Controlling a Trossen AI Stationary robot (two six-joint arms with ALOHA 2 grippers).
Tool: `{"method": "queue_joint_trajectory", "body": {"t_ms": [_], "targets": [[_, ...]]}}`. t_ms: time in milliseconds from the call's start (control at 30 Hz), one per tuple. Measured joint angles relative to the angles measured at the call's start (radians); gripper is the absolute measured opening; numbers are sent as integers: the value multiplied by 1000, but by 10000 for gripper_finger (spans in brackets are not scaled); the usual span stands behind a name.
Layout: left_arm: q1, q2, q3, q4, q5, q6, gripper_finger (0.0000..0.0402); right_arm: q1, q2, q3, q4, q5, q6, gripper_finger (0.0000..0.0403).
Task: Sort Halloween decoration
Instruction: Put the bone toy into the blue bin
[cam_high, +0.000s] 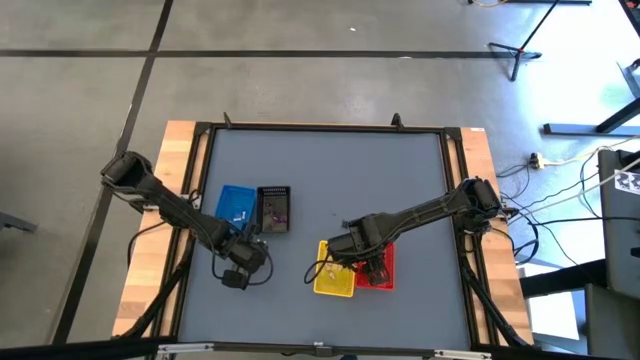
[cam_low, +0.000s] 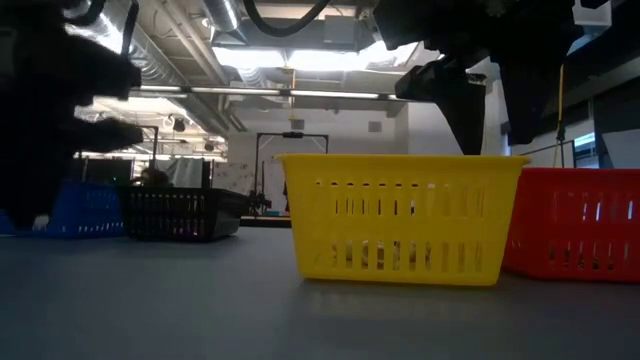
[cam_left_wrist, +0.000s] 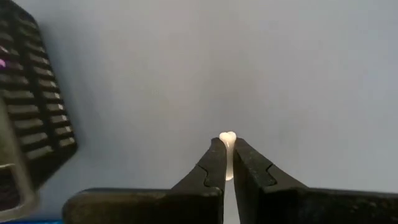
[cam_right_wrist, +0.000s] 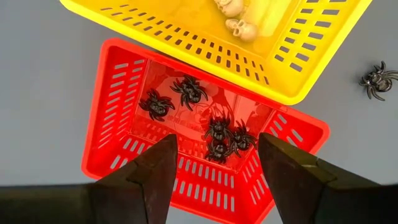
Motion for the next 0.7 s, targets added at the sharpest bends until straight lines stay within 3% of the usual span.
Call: {"method": "queue_joint_trajectory", "body": {"t_ms": [400,700], "targets": [[58,-2,197,-336,-16,1,2,0,0,0,0,0,0,225],[106,-3,279,-614,-164,1,1,0,0,0,-1,0,0,225]]}}
